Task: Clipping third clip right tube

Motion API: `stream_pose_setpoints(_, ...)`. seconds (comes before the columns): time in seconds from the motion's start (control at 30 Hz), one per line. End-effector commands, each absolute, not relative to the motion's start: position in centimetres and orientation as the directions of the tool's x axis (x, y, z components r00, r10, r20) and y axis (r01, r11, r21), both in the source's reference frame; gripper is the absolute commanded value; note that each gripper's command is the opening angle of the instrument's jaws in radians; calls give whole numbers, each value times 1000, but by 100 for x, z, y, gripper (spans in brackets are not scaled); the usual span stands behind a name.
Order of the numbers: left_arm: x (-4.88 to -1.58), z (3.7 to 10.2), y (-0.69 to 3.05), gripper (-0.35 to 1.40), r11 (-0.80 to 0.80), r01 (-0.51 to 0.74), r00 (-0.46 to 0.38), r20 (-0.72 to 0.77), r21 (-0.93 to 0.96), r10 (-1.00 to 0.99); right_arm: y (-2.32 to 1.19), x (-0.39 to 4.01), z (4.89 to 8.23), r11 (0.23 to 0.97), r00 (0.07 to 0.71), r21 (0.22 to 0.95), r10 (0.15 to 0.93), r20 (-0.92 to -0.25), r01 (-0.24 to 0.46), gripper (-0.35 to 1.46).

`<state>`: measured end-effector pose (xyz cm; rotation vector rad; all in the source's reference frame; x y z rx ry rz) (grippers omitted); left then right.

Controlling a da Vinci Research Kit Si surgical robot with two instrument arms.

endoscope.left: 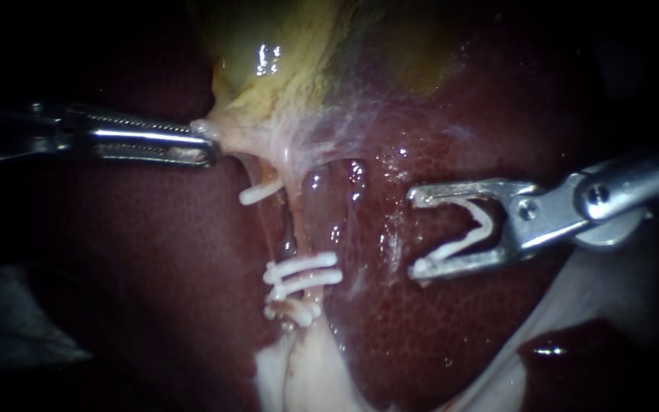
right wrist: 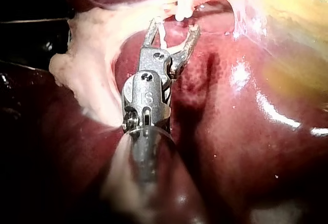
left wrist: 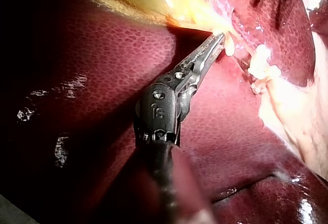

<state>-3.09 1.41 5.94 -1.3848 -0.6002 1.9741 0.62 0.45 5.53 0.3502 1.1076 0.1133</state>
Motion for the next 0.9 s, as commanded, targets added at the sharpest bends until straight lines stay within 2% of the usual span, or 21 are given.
stream_pose_setpoints(0.03, -310, 593, 141, -35, -688, -243, -236, -646, -684, 726, 44, 65, 558, 937, 448, 340, 271, -852, 79, 50)
stream_pose_setpoints(0.23, -313, 589, 138, -35, -688, -242, -236, -646, -685, 726, 42, 93, 593, 907, 436, 415, 348, -830, 66, 50)
stream_pose_setpoints(0.4, -314, 587, 137, -35, -687, -240, -237, -645, -686, 726, 43, 119, 619, 870, 400, 488, 422, -813, 75, 50)
stream_pose_setpoints(0.63, -315, 586, 136, -35, -687, -240, -237, -645, -686, 726, 52, 144, 634, 820, 349, 566, 509, -786, 79, 50)
stream_pose_setpoints(0.9, -315, 586, 136, -35, -687, -240, -237, -645, -685, 726, 54, 162, 641, 794, 327, 601, 546, -771, 89, 49)
